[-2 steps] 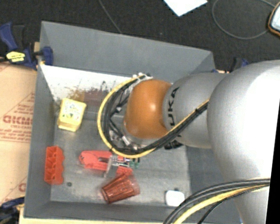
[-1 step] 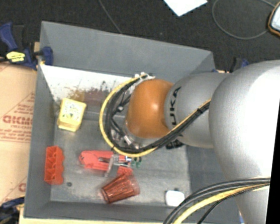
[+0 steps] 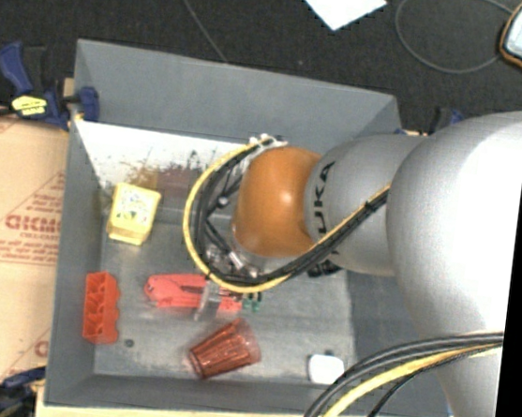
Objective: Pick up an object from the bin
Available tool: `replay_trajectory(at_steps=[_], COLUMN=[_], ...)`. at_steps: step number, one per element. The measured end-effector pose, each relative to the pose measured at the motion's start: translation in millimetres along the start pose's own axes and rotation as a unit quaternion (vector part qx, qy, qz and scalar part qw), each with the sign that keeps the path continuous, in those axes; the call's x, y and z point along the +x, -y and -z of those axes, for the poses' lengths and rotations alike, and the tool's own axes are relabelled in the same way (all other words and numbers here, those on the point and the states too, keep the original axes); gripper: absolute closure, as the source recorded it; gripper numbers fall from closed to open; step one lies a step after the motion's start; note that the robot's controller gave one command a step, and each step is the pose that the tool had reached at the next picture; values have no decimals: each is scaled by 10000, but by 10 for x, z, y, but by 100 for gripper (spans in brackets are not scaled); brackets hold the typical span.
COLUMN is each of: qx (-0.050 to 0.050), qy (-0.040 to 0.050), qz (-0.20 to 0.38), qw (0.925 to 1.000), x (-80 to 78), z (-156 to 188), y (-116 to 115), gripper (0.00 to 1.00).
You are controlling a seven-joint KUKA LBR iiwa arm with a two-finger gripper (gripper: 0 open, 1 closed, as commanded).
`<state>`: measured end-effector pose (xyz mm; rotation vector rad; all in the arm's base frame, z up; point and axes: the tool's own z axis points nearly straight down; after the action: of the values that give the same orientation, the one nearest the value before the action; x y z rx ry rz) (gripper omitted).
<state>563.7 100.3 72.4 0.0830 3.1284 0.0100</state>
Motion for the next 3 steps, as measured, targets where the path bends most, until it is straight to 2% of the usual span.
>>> replay_trajectory(at_steps=[2,3], qx=[-2,7], qy=[2,-44], qz=[-14,-20], qw=[10000,10000], x=[-2,25], z=[3,228], y=[1,9], gripper=[100,100])
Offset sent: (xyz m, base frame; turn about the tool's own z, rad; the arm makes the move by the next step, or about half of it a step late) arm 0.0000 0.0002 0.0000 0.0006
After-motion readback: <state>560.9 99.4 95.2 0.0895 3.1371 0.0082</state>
